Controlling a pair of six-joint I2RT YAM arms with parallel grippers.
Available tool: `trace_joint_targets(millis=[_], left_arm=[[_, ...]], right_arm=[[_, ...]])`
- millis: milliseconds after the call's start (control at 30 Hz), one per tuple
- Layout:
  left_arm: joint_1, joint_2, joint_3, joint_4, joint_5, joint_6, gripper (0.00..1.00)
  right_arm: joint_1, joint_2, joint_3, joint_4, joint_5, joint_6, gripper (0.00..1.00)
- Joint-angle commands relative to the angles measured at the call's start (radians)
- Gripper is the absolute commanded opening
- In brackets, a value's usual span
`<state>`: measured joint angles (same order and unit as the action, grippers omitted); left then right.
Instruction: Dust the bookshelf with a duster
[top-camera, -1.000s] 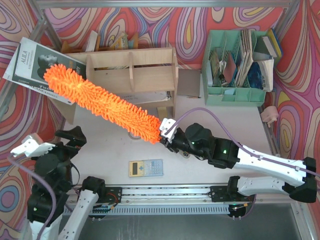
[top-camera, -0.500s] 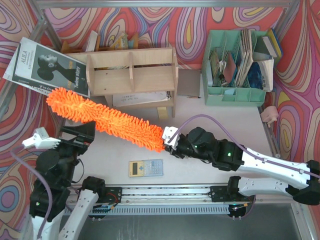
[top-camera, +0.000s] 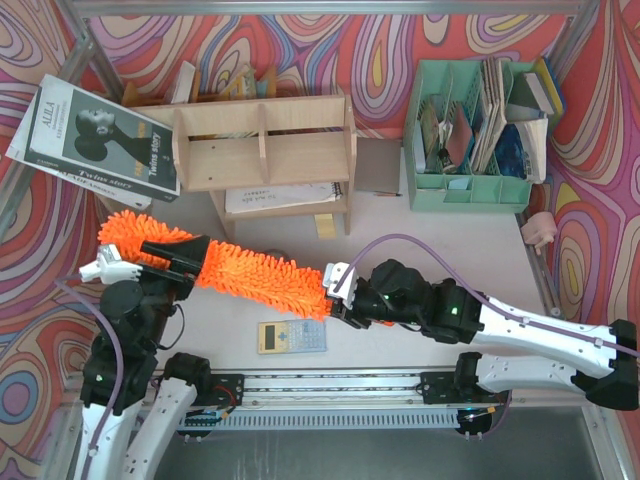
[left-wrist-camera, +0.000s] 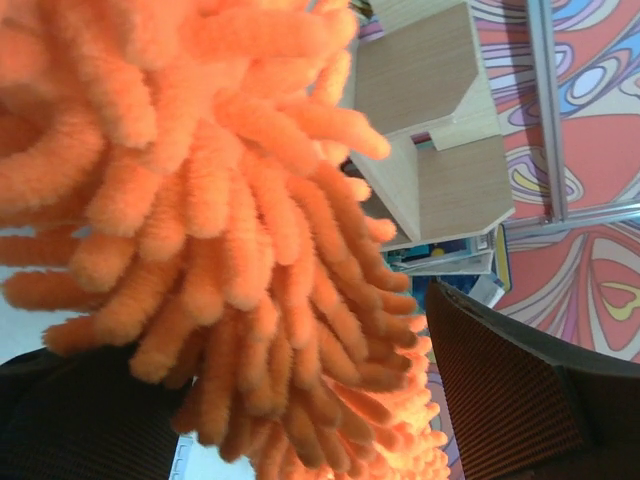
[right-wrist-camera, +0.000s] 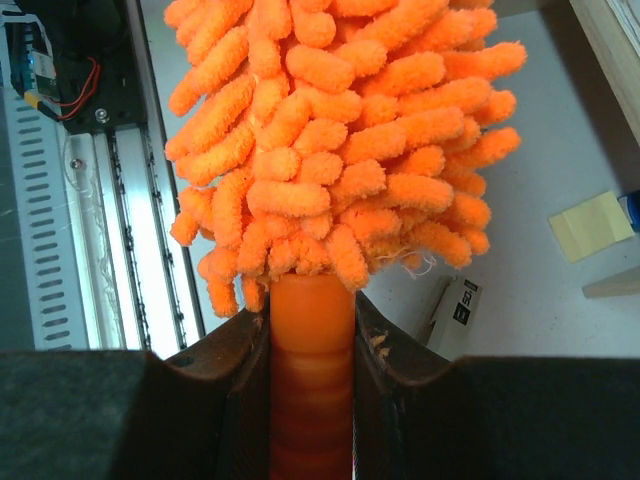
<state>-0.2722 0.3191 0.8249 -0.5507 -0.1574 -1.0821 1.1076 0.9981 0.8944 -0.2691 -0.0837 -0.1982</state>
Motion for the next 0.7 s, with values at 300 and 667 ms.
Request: trace_joint_targets(millis=[300, 667], left_arm=[[0.005, -0.141, -0.171, -0.133, -0.149, -0.154, 0.46], [0.005, -0.254, -0.274, -0.233, -0.309, -0.317, 0.08]], right_arm=[[0.001, 0.077, -0.005, 0.066, -0.038, 0.027, 0.00], [0.002, 0.190, -0.020, 0.146, 0.019, 0.080, 0.13]])
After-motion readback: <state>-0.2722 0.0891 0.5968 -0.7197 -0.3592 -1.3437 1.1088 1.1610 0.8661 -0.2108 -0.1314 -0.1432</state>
